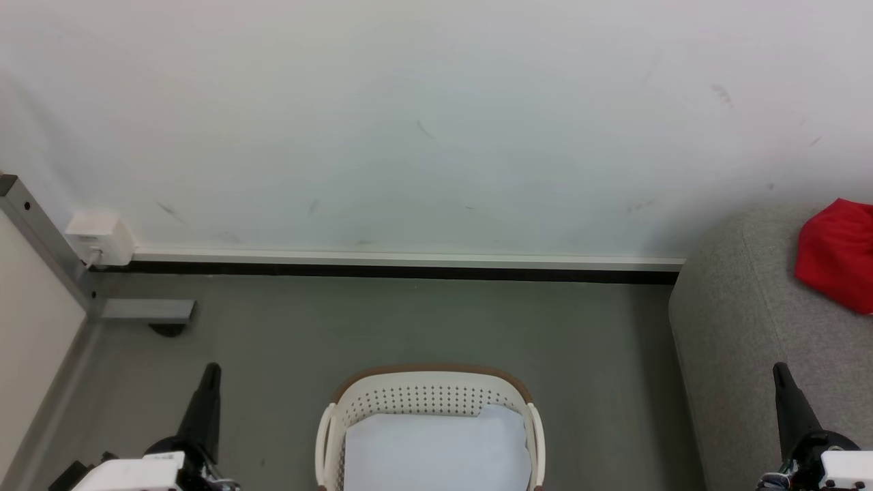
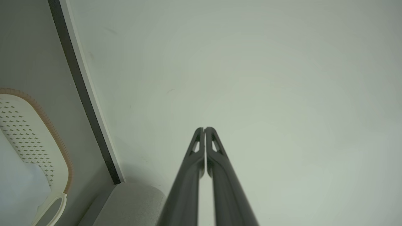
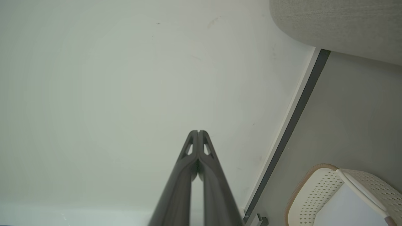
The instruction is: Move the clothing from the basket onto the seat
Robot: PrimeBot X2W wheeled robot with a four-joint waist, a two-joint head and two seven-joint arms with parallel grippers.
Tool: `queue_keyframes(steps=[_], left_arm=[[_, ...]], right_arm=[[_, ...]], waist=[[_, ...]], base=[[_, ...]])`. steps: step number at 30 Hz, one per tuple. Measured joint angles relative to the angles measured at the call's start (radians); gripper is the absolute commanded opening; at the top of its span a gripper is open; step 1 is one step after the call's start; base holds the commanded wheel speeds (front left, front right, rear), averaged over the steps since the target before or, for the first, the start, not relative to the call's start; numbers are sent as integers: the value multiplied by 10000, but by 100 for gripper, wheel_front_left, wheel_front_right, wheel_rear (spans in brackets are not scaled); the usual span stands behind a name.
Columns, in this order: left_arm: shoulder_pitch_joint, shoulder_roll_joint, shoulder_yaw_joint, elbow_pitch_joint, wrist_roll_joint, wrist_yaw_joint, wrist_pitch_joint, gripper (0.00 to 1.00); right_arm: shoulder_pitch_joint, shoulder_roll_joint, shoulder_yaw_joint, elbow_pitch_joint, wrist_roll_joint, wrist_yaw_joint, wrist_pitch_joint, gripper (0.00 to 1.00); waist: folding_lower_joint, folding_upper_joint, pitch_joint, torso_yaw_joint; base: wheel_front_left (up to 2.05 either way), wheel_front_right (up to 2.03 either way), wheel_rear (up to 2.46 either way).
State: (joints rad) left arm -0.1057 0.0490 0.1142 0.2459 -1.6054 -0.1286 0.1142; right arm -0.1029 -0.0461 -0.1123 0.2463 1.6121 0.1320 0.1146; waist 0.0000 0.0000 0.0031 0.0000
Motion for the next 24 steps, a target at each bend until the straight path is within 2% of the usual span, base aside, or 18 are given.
queue_keyframes(steps=[24], left_arm=[[0, 0, 0, 0, 0, 0, 0, 0]], right_arm=[[-1, 0, 0, -2, -2, 0, 0, 0]], waist=[[0, 0, 0, 0]], base=[[0, 0, 0]])
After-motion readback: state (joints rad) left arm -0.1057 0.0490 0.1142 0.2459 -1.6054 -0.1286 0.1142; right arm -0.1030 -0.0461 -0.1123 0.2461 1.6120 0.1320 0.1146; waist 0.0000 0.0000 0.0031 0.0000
